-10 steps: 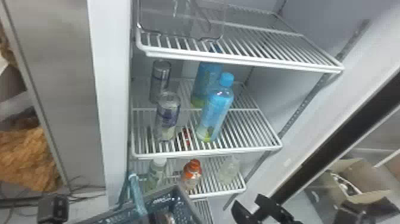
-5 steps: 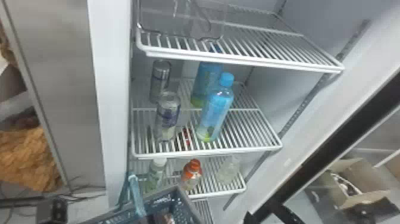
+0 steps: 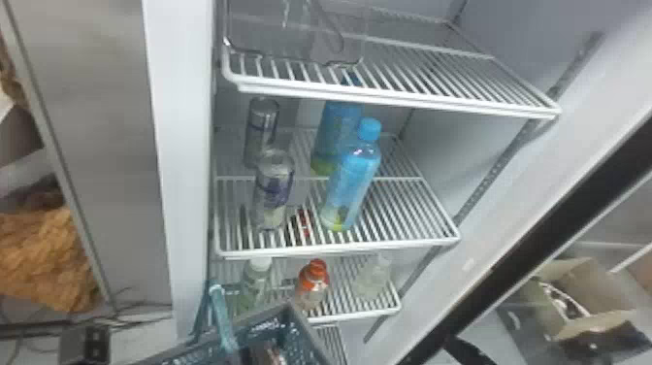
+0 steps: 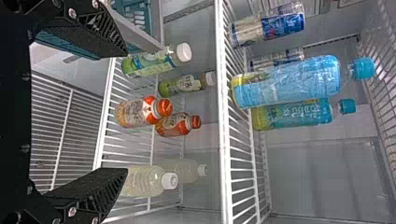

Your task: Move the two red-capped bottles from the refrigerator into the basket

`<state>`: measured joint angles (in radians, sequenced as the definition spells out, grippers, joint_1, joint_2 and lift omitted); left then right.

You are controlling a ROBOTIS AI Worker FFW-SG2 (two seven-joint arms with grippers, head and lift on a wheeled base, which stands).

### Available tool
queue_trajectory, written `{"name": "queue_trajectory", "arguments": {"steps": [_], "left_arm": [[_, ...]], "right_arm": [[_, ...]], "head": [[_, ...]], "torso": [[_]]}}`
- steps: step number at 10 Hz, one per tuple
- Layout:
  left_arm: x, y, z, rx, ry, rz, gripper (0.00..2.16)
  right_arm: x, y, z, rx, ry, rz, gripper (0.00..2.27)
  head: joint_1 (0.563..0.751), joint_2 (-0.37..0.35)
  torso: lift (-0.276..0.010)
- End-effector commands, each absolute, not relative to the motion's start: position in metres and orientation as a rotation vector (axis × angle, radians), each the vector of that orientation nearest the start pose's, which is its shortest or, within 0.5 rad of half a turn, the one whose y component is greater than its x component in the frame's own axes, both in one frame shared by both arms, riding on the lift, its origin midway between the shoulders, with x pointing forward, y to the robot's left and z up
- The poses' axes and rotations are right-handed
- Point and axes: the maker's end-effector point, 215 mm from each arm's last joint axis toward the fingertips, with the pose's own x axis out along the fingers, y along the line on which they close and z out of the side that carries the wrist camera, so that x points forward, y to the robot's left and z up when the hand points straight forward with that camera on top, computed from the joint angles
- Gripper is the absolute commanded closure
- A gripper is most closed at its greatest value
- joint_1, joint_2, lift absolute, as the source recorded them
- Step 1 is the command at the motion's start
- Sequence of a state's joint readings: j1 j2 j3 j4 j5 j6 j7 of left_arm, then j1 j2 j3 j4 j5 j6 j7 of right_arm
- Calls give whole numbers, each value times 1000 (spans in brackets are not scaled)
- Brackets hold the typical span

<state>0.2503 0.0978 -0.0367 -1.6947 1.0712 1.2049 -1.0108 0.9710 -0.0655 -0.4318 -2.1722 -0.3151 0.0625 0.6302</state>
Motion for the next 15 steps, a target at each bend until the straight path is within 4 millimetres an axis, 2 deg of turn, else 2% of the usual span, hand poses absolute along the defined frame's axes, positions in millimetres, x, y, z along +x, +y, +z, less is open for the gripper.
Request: {"name": "queue_trajectory", "arguments": {"steps": [1,3,7,15], "left_arm": [[278,-15,-335,-1496,720,-1367,1170],[277,-16,-334,-1498,721,-1369,1170],[277,-16,-334,-1498,721,-1369,1170],[276,-18,-333,-1499,722,-1377,1170]], "right_arm": [[261,-311,-415,86,355,318,145],[263,-304,-414,93,352,331,147],[265,-304,-410,81,334,330,147],[266,-319,-397,57,276,276,147]], "head": [[695,-350],[695,-350],[695,-350],[695,-350]], "torso": [[0],[0],[0],[0]]}}
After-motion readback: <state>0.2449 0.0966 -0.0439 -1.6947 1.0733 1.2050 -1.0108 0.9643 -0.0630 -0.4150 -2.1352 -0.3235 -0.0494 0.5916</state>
